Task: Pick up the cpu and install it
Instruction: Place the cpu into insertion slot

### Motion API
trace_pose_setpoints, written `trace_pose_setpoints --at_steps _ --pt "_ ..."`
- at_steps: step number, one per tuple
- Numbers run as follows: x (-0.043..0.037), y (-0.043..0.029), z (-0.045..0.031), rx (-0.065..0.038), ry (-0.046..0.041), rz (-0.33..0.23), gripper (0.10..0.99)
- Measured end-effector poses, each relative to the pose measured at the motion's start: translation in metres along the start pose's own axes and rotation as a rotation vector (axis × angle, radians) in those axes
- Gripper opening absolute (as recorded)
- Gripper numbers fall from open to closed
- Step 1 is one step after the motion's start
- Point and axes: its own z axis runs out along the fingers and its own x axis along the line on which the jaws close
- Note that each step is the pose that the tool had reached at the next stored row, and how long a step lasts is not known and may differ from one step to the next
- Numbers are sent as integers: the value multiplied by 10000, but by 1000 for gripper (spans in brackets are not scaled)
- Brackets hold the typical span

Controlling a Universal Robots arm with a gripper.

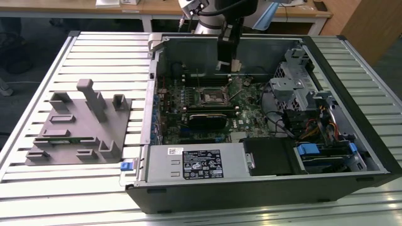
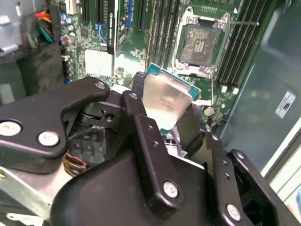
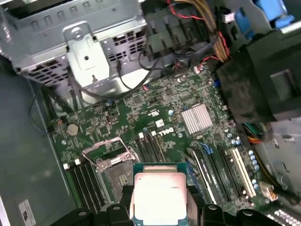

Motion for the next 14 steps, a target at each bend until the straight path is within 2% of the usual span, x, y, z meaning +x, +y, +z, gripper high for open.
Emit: trace_pose_setpoints --at_steps 7,10,14 --pt "1 -2 31 -17 76 -1250 533" --pt "1 -3 47 -21 93 -1552 533" --pt "1 -4 66 -30 130 -2222 533"
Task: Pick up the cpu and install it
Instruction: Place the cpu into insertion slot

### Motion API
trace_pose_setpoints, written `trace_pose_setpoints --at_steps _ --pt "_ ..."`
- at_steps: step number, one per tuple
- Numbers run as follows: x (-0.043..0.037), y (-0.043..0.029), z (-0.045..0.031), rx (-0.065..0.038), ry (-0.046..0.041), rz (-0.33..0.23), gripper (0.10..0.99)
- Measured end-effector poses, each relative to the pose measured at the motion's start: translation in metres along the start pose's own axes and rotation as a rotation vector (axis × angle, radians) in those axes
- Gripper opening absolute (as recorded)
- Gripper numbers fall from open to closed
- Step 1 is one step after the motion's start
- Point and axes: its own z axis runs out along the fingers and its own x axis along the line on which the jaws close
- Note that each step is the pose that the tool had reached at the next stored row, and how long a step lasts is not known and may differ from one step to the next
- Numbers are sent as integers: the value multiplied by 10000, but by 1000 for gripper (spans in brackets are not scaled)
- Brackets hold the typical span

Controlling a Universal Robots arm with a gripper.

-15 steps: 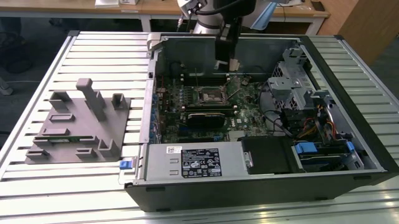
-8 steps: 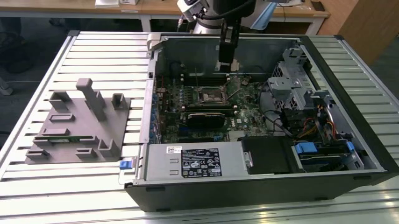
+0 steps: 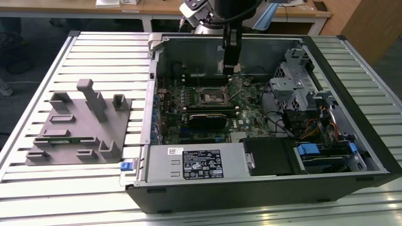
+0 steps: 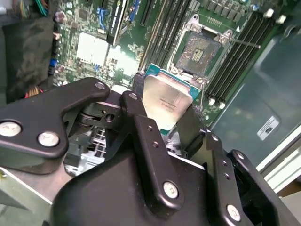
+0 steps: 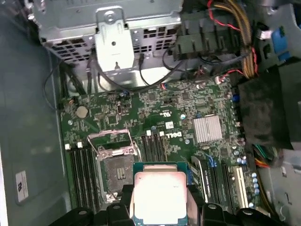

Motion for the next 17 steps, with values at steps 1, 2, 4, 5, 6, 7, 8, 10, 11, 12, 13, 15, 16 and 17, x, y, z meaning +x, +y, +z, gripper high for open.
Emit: trace_pose_setpoints --at_steps 1,2,4,5,6,7,8,10,11,12,13,15,16,17 --pt "0 0 4 -2 10 -178 533" --pt "0 -1 7 -4 20 -342 533" --pt "0 -2 14 -8 32 -519 533" --pt "0 -3 16 -8 34 -559 533" --pt "0 -3 20 -8 37 -594 533" --pt "0 -3 24 -9 38 -616 533" --pt "0 -4 27 -9 38 -635 533" --pt "1 -4 38 -9 42 -667 533" --pt "0 -5 44 -9 41 -678 533" --pt "1 -5 52 -9 42 -689 533" --pt "1 -6 59 -10 43 -698 533" --pt "1 -6 72 -10 44 -711 533" --pt "1 -7 78 -10 43 -716 533" --pt "1 -7 84 -9 44 -721 533"
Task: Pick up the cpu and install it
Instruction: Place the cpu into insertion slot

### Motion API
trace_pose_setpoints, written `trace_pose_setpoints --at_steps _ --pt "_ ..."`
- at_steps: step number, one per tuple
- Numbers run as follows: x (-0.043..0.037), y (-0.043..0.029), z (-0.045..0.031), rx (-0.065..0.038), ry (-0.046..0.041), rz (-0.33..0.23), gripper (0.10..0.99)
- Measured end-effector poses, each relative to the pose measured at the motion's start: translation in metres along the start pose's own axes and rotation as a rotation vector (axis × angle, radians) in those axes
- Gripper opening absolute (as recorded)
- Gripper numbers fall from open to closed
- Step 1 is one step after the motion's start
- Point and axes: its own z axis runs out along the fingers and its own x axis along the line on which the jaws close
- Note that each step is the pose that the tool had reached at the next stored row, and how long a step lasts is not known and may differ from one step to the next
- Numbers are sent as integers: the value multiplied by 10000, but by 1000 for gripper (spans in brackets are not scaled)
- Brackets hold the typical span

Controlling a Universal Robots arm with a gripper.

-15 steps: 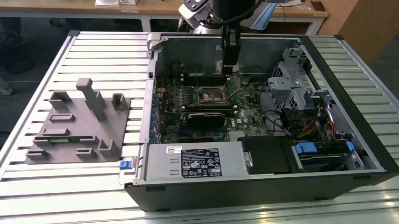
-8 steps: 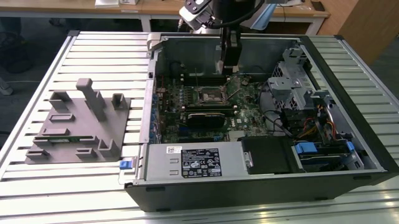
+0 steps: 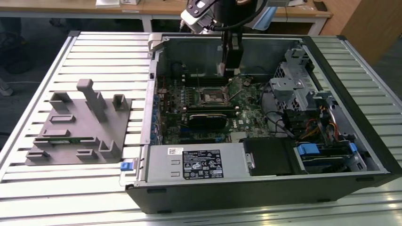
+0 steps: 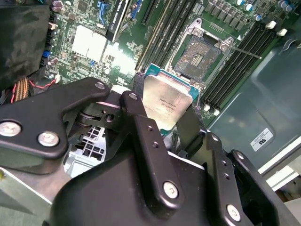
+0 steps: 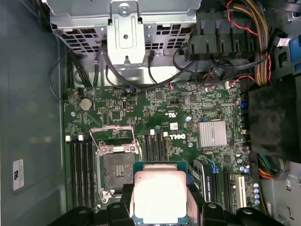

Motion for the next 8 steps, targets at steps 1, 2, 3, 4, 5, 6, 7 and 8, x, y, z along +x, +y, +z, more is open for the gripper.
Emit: trace_pose_setpoints --at_steps 1,2,3,4,5,6,7,8 --pt "0 0 5 0 0 -5 533" --pt "0 -1 11 0 0 -10 533" --pt "0 -1 18 0 1 -15 533" --pt "0 -1 25 1 2 -23 533" --pt "0 -2 33 2 5 -35 533" --pt "1 -2 41 2 9 -69 533" --pt "2 -3 49 1 14 -135 533" --pt "3 -3 56 1 22 -227 533"
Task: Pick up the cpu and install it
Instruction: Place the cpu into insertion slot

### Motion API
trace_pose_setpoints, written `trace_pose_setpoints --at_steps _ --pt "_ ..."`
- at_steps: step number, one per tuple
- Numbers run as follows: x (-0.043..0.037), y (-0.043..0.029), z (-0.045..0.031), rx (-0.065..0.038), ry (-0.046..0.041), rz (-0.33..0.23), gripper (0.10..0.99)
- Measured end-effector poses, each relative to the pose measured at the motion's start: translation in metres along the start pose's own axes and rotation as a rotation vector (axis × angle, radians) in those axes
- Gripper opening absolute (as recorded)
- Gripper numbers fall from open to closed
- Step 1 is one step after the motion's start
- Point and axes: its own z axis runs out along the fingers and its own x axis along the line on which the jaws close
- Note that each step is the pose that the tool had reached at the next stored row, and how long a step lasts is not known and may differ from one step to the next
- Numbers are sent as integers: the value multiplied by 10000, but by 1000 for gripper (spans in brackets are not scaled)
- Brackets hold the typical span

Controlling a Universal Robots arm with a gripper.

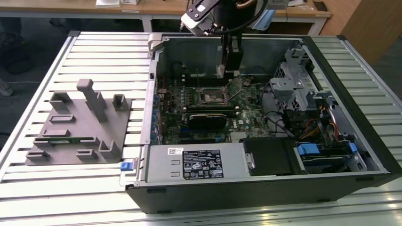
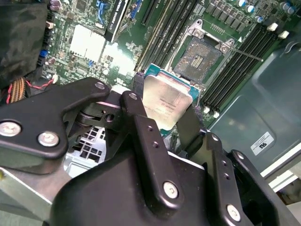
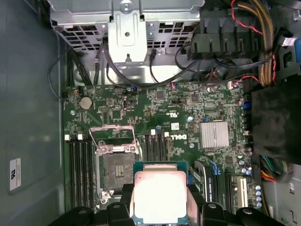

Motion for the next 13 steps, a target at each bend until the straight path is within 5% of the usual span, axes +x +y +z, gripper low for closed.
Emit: trace_pose_setpoints --at_steps 13 --pt "95 -35 164 -1 50 -260 533"
